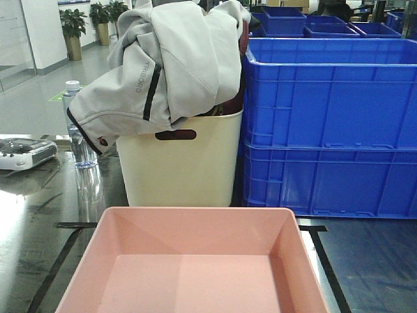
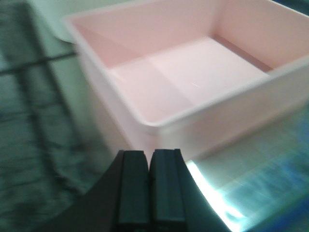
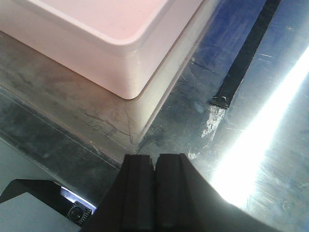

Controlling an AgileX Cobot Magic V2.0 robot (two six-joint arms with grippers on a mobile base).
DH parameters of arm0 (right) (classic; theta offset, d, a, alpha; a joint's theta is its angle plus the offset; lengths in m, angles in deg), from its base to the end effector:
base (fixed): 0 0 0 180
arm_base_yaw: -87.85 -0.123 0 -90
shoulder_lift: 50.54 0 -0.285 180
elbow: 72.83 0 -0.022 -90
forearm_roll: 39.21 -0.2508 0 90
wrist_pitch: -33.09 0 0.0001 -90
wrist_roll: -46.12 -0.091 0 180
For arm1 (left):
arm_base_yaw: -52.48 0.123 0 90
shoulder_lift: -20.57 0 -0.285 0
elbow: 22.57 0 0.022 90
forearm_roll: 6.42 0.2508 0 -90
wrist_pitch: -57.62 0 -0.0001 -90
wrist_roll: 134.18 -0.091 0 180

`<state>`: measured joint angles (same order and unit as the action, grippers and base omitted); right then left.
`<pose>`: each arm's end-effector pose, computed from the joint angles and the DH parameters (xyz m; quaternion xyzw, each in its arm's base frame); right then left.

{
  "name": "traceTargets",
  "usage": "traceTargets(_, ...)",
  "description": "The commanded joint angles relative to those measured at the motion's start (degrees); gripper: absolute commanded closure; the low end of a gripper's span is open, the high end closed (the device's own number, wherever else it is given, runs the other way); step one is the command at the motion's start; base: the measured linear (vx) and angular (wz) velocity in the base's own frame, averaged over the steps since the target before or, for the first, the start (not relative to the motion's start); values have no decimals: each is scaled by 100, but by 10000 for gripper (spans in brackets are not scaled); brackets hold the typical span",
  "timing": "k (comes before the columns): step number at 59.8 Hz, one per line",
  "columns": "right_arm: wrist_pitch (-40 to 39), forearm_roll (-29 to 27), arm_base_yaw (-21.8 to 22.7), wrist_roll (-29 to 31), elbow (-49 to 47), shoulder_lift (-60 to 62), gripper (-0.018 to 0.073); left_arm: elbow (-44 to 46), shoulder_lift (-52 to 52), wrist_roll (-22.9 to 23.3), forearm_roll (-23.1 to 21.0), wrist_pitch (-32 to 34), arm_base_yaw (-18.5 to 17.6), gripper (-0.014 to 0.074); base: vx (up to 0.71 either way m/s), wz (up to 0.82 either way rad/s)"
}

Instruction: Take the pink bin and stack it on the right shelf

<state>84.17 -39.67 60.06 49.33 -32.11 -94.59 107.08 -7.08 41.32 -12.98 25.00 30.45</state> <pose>0.0937 0.0500 0.3006 -0.2465 0.8933 0.0838 0.3664 0.0659 -0.0327 0.2971 0.1669 0.8041 -0.1388 0.5535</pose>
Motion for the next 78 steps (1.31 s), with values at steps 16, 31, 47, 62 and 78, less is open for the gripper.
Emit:
traceTargets(16, -367, 10, 37, 13, -162, -6, 571, -1883, 1558, -131, 66, 2509, 1930, 603, 0, 0)
traceTargets(31, -367, 7, 37, 13, -162, -6, 571, -2657, 1915, -117, 71, 3031, 1998, 603, 0, 0)
traceTargets(47, -367, 6, 37, 13, -162, -6, 571, -2939, 2153, 187, 130, 3328, 2225, 603, 0, 0)
traceTargets(62, -364, 5, 37, 13, -162, -6, 571, -2939, 2153, 633, 531, 3263, 2290, 603, 0, 0)
traceTargets(78, -364, 5, 37, 13, -162, -6, 571, -2933, 2153, 664, 555, 3263, 2290, 603, 0, 0)
